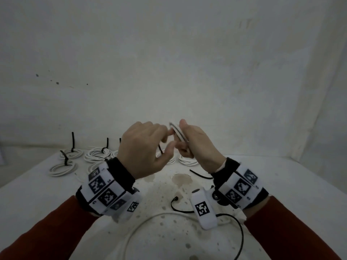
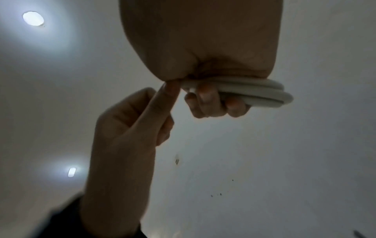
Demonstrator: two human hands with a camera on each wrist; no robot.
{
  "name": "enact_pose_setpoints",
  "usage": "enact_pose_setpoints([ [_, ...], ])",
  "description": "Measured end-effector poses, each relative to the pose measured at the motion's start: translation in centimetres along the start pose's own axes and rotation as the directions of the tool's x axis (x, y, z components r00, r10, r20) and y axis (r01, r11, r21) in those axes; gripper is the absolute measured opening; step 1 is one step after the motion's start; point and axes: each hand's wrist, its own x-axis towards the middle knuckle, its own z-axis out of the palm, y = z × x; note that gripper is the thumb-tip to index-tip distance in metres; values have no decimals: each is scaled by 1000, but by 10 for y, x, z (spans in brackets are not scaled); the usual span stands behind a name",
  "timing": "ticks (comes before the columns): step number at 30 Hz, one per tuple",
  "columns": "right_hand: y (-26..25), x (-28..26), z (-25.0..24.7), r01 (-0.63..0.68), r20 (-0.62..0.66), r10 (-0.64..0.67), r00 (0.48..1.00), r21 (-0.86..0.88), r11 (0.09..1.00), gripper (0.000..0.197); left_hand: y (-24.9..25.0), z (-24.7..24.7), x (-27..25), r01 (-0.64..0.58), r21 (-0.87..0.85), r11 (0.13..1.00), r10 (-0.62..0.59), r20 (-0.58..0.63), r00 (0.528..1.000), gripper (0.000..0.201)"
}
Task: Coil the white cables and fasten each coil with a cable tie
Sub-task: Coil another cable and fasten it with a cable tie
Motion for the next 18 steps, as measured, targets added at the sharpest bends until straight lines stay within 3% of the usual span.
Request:
enact_pose_setpoints([
  [3, -1, -4, -10, -91, 91, 84, 992, 70, 993, 54, -12, -3, 0, 175, -119, 977, -175, 14, 984, 27],
  [5, 0, -5, -14, -113, 90, 111, 990, 20, 993, 59, -15, 0, -1, 279, -251, 927, -243, 166, 956, 38],
  [7, 1, -6, -16, -104, 57, 108, 993, -59, 993, 63, -13, 6, -3, 420, -380, 824, -272, 385, 882, 51],
  [9, 1, -5, -17, -97, -8, 96, 995, -122, 988, 64, -9, 13, -6, 537, -415, 735, -282, 532, 798, 48],
  [13, 6, -4, -14, -100, -207, 58, 977, -194, 976, 60, 7, 23, -8, 616, -476, 627, -286, 596, 751, 21],
  [16, 13, 0, -11, -80, -351, -8, 936, -235, 969, 44, 19, 27, -9, 723, -541, 430, -371, 624, 688, 21],
  [18, 16, 0, -10, -91, -405, 8, 914, -187, 978, 35, 24, 29, -12, 718, -565, 407, -380, 611, 695, 26],
])
